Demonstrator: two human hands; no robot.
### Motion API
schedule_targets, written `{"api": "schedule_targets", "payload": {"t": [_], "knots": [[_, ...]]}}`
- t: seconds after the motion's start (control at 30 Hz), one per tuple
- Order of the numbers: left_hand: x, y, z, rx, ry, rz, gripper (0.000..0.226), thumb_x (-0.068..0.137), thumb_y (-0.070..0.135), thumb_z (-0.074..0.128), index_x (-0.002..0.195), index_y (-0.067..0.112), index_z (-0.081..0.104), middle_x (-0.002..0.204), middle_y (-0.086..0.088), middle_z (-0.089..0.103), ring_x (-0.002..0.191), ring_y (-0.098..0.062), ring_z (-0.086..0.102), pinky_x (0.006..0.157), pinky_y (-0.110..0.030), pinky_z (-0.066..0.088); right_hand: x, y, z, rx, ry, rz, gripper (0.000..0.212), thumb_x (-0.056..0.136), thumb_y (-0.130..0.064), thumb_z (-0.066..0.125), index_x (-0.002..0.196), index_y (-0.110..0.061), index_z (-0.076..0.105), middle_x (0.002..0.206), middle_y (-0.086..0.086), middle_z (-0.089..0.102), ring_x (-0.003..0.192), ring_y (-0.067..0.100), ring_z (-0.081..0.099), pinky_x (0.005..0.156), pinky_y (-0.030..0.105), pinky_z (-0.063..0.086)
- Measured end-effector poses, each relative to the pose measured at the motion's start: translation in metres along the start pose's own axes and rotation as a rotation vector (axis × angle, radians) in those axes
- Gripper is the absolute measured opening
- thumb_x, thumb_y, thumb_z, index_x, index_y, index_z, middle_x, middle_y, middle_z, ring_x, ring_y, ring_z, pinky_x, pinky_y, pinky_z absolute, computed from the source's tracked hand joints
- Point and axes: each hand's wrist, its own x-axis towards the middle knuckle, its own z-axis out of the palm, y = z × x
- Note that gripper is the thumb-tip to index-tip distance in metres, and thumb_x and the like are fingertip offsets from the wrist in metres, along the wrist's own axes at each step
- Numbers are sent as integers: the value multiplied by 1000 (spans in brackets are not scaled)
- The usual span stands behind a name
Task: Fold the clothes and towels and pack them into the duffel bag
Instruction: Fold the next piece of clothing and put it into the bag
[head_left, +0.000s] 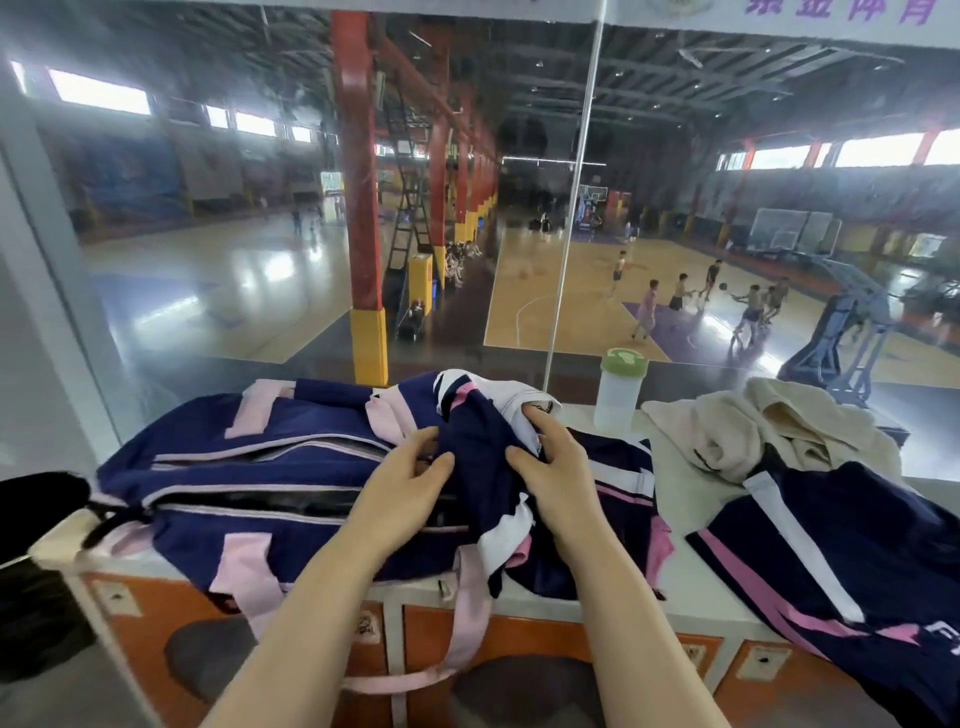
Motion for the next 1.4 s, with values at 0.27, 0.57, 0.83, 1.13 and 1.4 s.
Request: {"api": "schedule_targets", "payload": {"t": [0.27,0.57,0.83,1.13,1.4], "knots": [[7,-36,-138,1028,-43,27,63,81,41,65,140,36,42,142,6,50,126,-20,48,105,-44,39,-3,-13,42,-65,-54,-23,47,83,-13,57,125,-35,57,115,-10,65,101,13,63,91,43,53],[4,-76,-173,1057,-357,-114,80,75,54,70,145,39,33,144,7,47,127,-20,48,107,-39,39,-19,-18,77,-75,-131,-43,50,86,-10,56,130,-34,54,115,-14,64,99,8,63,90,38,54],[20,-96,-184,1035,-302,-41,42,90,46,57,129,32,52,125,10,59,108,-14,58,98,-34,44,-25,-30,90,-97,-168,-58,51,89,-5,55,135,-28,52,100,-27,57,85,-1,58,86,31,51],[28,-107,-180,1302,-254,201,30,90,29,56,120,31,56,109,7,65,94,-16,62,84,-34,52,-24,-27,89,-69,-197,-52,51,91,-5,55,137,-27,50,100,-36,49,87,-11,54,74,13,45],[45,-68,-193,1085,-15,187,24,90,14,49,103,24,66,116,-6,67,100,-24,62,79,-29,42,-21,-33,85,22,-204,-85,51,91,-5,57,137,-25,50,118,-19,57,99,-4,56,85,21,49]]}}
